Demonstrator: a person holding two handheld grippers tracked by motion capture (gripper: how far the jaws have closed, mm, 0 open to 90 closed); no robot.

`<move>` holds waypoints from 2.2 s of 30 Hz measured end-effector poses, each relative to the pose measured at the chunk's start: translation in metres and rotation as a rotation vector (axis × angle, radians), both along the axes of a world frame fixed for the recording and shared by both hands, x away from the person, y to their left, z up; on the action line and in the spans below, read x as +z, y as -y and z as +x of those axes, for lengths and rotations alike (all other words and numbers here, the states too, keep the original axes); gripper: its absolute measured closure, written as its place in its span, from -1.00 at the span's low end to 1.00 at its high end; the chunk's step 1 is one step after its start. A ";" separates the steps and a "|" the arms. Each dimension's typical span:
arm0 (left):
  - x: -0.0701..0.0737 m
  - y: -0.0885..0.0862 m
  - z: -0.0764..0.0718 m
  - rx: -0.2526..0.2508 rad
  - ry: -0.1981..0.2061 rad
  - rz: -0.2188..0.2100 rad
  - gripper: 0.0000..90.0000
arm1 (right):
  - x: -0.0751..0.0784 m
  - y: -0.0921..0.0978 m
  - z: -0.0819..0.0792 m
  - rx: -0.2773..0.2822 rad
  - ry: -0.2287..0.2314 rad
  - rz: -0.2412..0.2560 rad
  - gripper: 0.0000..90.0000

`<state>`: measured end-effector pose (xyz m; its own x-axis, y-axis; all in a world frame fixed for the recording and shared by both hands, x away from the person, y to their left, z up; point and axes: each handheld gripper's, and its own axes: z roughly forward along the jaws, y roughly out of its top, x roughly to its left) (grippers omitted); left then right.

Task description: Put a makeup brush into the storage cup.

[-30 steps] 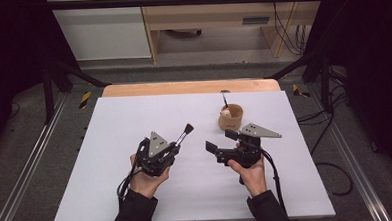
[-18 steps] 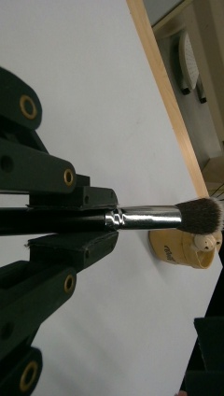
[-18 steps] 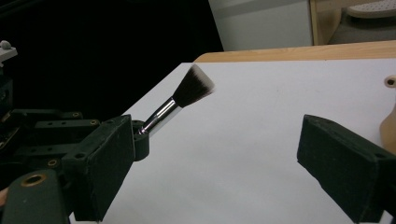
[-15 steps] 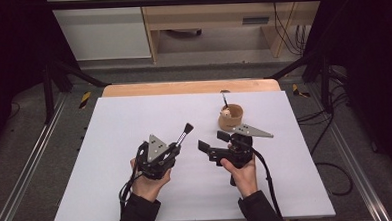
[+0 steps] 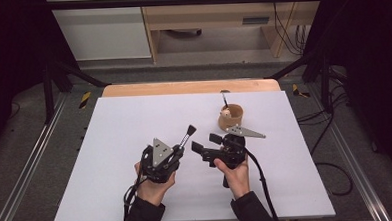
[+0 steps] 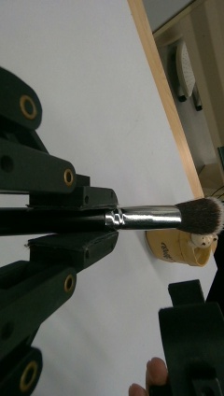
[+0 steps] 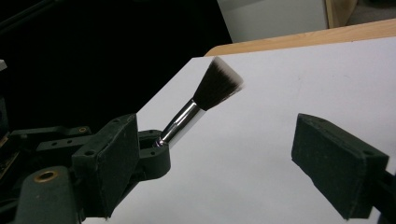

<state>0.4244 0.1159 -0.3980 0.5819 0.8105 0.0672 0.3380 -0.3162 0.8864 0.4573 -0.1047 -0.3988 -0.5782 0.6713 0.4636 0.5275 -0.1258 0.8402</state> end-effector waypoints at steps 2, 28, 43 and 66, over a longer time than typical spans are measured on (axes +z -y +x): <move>-0.001 0.002 -0.001 0.000 0.001 0.000 0.73 | -0.001 -0.002 0.000 -0.001 -0.005 0.004 -0.64; -0.006 0.015 -0.010 0.026 0.037 -0.047 0.73 | -0.009 -0.014 0.006 -0.017 -0.095 0.101 -0.21; -0.006 0.023 -0.012 0.025 0.052 -0.038 0.73 | -0.016 -0.013 0.009 -0.001 -0.122 0.169 0.13; -0.005 0.026 -0.015 0.021 0.069 -0.041 0.73 | -0.017 -0.012 0.009 0.051 -0.166 0.259 0.69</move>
<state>0.4098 0.0899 -0.4027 0.5602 0.8251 0.0730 0.2815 -0.2726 0.9200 0.4667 -0.0928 -0.4161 -0.5097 0.4910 0.7065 0.6662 -0.2944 0.6852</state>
